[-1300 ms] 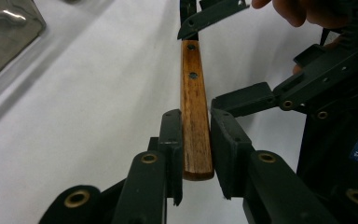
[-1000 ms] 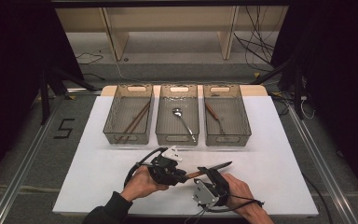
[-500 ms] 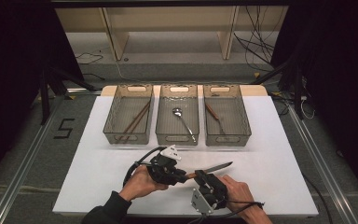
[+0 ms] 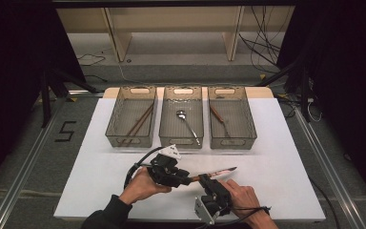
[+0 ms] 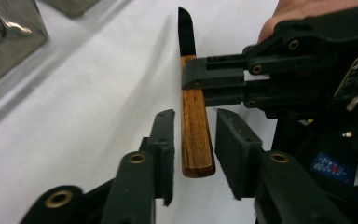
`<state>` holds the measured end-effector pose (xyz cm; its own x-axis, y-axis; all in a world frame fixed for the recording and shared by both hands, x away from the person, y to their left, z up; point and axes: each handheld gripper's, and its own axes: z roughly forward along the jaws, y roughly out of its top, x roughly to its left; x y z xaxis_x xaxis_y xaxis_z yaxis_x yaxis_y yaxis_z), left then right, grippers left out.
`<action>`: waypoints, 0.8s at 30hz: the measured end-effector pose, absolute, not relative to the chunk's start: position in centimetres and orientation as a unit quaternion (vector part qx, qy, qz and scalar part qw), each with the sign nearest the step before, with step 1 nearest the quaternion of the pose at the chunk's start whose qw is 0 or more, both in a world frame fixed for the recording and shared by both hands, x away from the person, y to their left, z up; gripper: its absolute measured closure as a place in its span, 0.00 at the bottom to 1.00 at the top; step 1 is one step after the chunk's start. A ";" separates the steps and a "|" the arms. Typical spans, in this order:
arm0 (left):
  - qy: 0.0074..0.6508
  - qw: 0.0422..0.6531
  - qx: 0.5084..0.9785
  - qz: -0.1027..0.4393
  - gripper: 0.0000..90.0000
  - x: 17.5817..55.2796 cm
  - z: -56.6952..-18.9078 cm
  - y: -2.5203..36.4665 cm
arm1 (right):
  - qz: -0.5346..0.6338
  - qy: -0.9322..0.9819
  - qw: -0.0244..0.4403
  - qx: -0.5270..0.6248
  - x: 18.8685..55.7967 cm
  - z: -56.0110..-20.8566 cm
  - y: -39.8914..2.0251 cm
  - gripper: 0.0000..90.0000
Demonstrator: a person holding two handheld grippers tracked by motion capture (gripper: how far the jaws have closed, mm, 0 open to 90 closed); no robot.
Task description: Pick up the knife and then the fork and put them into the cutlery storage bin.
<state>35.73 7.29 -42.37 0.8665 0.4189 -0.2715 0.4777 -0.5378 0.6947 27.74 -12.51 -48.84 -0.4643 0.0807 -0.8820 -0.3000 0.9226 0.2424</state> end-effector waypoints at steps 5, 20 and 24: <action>0.270 0.414 0.869 -0.020 0.54 35.8 -41.1 8.5 | 0.174 0.828 0.528 -0.074 27.7 -48.7 -12.7 0.90; 0.342 0.440 0.830 0.040 0.35 35.4 -41.4 15.4 | 0.172 0.802 0.569 -0.058 28.5 -45.3 -13.9 0.90; 0.352 0.437 0.827 0.046 0.35 35.3 -42.0 16.0 | 0.216 0.811 0.544 -0.027 29.4 -43.2 -14.0 0.90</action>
<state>35.28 15.99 -42.02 0.7482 0.6220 -0.2310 0.5414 -0.3710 0.7545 29.37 -14.01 -43.25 -0.4072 0.1914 -0.8931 -0.2783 0.9053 0.3209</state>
